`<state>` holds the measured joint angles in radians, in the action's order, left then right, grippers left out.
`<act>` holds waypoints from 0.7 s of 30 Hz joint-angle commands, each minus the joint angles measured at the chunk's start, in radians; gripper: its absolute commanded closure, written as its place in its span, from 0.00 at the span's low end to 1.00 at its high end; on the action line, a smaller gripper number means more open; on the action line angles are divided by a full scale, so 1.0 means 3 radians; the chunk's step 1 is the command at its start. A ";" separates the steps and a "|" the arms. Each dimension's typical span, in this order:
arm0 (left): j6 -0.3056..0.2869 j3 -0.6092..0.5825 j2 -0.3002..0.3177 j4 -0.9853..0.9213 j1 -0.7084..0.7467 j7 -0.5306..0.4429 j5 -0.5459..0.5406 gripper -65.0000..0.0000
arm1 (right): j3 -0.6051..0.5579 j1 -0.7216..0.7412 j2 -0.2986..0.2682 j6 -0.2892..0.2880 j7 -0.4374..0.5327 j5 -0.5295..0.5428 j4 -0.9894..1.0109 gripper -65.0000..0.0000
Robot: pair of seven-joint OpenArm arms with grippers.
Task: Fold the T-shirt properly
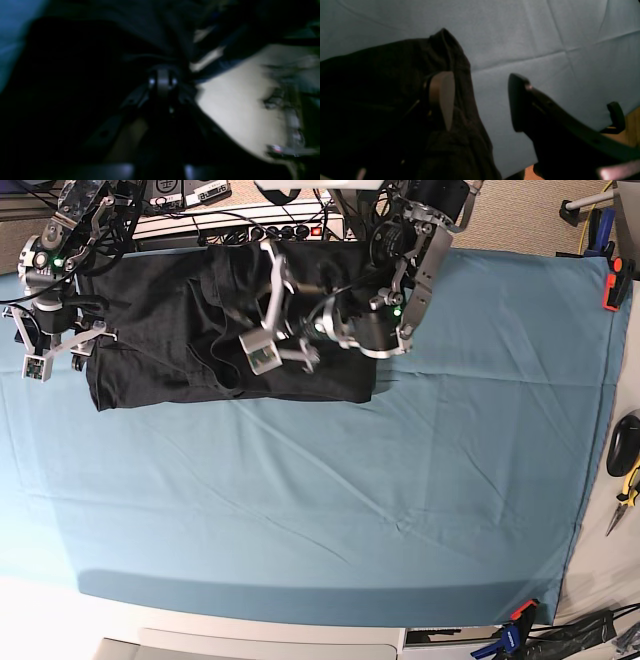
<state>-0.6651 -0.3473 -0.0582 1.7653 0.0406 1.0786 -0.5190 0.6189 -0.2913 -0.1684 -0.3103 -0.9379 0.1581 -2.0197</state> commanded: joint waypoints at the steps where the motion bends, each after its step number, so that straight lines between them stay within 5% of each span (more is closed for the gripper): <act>1: 0.0065 0.0022 -0.0038 0.0058 -0.0056 -0.0118 0.0041 1.00 | 0.0015 0.0019 -0.0046 0.0011 0.0095 0.0023 -0.0047 0.48; 5: 0.0310 0.0025 -0.0038 0.0038 -0.0061 -0.0309 0.0328 1.00 | 0.0015 0.0020 -0.0046 0.0013 0.0098 0.0033 -0.0046 0.48; 21: 0.0362 -0.0217 -0.0330 -0.0338 -0.0064 -0.0844 0.0473 1.00 | 0.0015 0.0020 -0.0046 0.0013 0.0098 0.0061 -0.0046 0.48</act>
<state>-0.5499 -0.4057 -0.1322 1.6489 0.0353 0.8574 -0.3553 0.6189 -0.2913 -0.1680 -0.3099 -0.9375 0.1726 -2.0197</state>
